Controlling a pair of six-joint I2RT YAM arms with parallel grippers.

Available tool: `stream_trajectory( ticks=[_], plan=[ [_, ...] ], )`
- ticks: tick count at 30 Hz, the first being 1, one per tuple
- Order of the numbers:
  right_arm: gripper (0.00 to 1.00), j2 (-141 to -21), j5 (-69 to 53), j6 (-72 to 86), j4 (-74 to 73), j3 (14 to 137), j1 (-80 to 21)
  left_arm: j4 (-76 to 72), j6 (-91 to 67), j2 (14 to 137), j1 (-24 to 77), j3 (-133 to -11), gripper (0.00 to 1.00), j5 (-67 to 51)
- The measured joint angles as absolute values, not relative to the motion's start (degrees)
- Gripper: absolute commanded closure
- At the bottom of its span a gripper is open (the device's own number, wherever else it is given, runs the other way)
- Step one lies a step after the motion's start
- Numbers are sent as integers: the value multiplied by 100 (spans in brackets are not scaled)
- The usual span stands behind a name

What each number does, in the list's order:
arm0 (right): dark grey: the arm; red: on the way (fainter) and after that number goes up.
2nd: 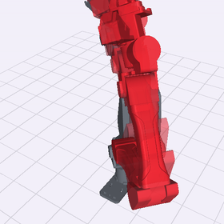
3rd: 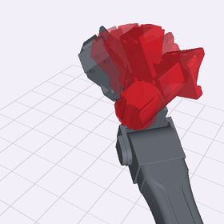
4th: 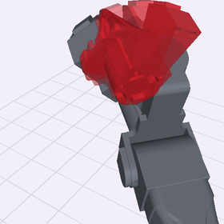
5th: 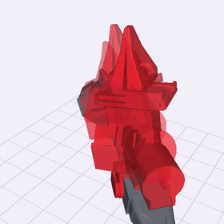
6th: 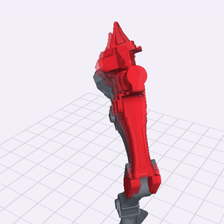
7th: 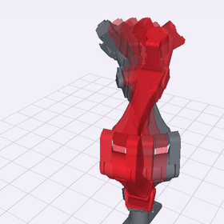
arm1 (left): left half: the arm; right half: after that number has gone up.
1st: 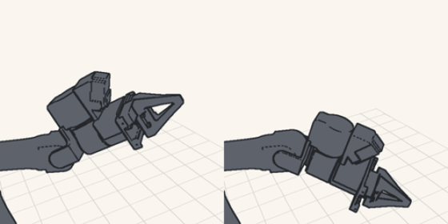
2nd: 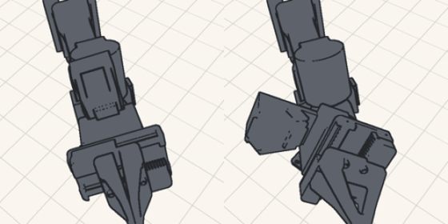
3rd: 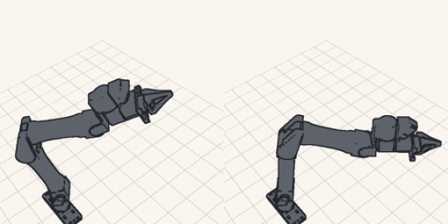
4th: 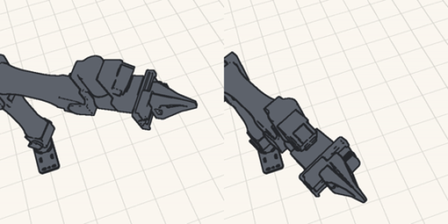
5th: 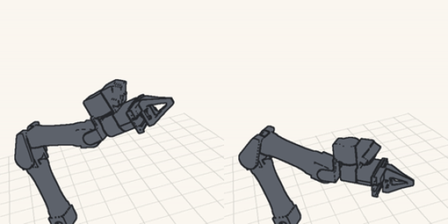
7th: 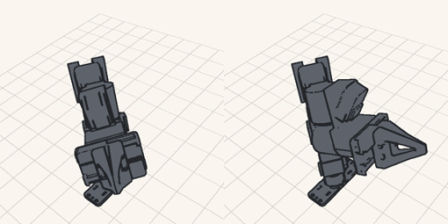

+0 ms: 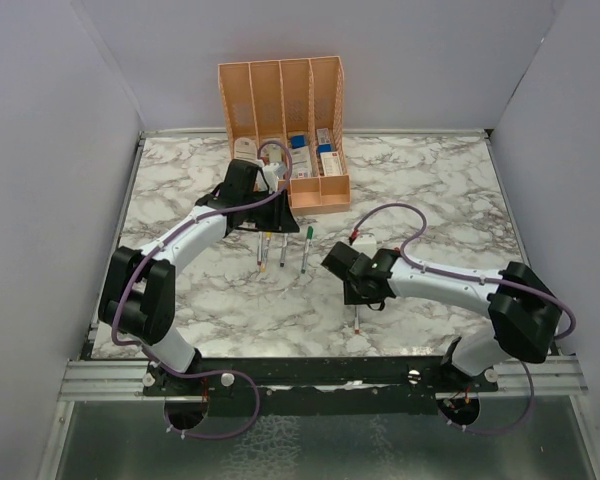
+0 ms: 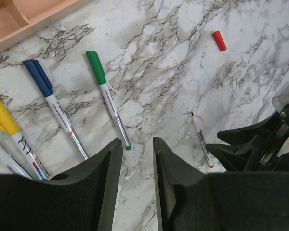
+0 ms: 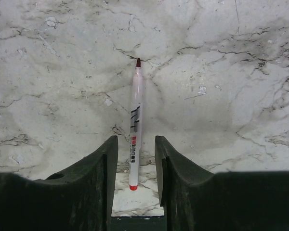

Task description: Insert the pens into the pen caps

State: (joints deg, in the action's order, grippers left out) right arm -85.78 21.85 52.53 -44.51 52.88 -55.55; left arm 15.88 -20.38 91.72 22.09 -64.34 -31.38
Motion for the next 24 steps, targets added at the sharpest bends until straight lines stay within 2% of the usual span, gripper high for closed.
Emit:
stream_trajectory(
  ticks=[17, 20, 24],
  plan=[
    [67, -8766, 1957, 4794, -3739, 4781, -5048, 1568, -2045, 9172, 2209, -6438, 66, -3218],
    [75, -8799, 1793, 4587, -3553, 4783, -5041, 1527, -2056, 9172, 2209, -6438, 65, -3234],
    [92, -8971, 1570, 4333, -3411, 4915, -5039, 1461, -2088, 9181, 2209, -6438, 66, -3264]
  ],
)
